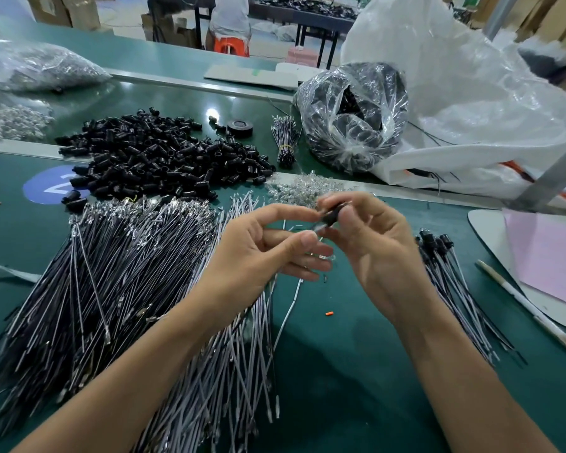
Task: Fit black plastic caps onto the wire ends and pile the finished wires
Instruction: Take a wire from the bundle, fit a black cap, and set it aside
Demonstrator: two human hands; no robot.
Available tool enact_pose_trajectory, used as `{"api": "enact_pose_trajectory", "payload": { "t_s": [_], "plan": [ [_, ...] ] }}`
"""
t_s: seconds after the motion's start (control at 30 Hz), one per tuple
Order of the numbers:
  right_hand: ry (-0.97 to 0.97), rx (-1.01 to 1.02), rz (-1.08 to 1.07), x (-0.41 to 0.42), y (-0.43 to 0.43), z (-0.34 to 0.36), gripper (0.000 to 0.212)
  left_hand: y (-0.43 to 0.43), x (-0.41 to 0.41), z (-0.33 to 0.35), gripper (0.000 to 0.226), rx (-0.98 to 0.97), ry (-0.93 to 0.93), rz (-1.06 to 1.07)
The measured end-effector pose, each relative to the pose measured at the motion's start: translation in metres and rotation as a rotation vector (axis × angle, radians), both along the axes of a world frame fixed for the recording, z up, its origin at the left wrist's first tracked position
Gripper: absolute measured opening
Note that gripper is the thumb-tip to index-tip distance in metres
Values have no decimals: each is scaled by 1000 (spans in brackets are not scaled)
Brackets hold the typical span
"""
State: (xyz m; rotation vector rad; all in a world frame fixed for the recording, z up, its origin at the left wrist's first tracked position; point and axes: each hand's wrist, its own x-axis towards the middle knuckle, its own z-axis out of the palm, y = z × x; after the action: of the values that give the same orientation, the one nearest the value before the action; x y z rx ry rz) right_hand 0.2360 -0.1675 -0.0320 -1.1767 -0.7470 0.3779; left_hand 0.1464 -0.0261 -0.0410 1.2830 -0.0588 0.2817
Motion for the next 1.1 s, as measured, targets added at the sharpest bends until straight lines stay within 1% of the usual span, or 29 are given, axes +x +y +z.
{"api": "enact_pose_trajectory", "payload": {
  "t_s": [0.07,0.1,0.13,0.17,0.2,0.23,0.33,0.4,0.43,0.5,0.53,0.57,0.6,0.63,0.67,0.7,0.77,0.83,0.9,1.03,1.1],
  "plan": [
    [178,153,37,6,-11,12,18,3,0,1,32,8,28,3],
    [238,211,26,10,-21,19,22,5,0,1,35,11,47,35],
    [262,234,-13,14,-34,27,23,8,0,1,36,14,74,78],
    [251,210,-75,19,-49,34,23,10,0,0,37,21,101,127],
    [212,140,-151,25,-65,40,22,12,0,-1,37,28,123,169],
    [153,31,-235,31,-81,45,21,13,1,-1,37,33,136,204],
    [-47,-389,-476,50,-115,46,21,15,2,0,34,52,108,306],
    [-152,-677,-601,60,-122,36,24,17,2,6,30,119,78,398],
    [-201,-815,-636,64,-121,30,24,19,1,9,26,158,63,448],
    [-347,-1115,-634,67,-114,19,29,24,-2,18,13,242,41,545],
    [-456,-1261,-641,66,-109,16,33,28,-4,22,12,305,40,592],
    [-574,-1361,-666,63,-104,15,36,33,-6,27,15,389,46,637],
    [-677,-1379,-701,59,-98,15,36,39,-9,30,20,504,57,674],
    [-755,-1317,-733,54,-91,16,32,45,-13,34,22,652,78,690],
    [-817,-1213,-751,48,-83,17,26,50,-17,38,21,817,122,662],
    [-867,-1107,-749,40,-73,17,20,53,-21,40,18,969,197,585],
    [-912,-948,-690,25,-47,15,11,51,-26,40,12,1193,410,373],
    [-880,-854,-603,13,-20,11,9,46,-29,34,19,1381,604,254],
    [-835,-817,-545,7,1,3,9,43,-31,28,23,1467,695,244],
    [-694,-790,-519,0,21,-15,10,46,-35,23,21,1439,714,252],
    [-653,-768,-514,-3,23,-19,11,47,-38,22,22,1426,701,257]
  ]
}}
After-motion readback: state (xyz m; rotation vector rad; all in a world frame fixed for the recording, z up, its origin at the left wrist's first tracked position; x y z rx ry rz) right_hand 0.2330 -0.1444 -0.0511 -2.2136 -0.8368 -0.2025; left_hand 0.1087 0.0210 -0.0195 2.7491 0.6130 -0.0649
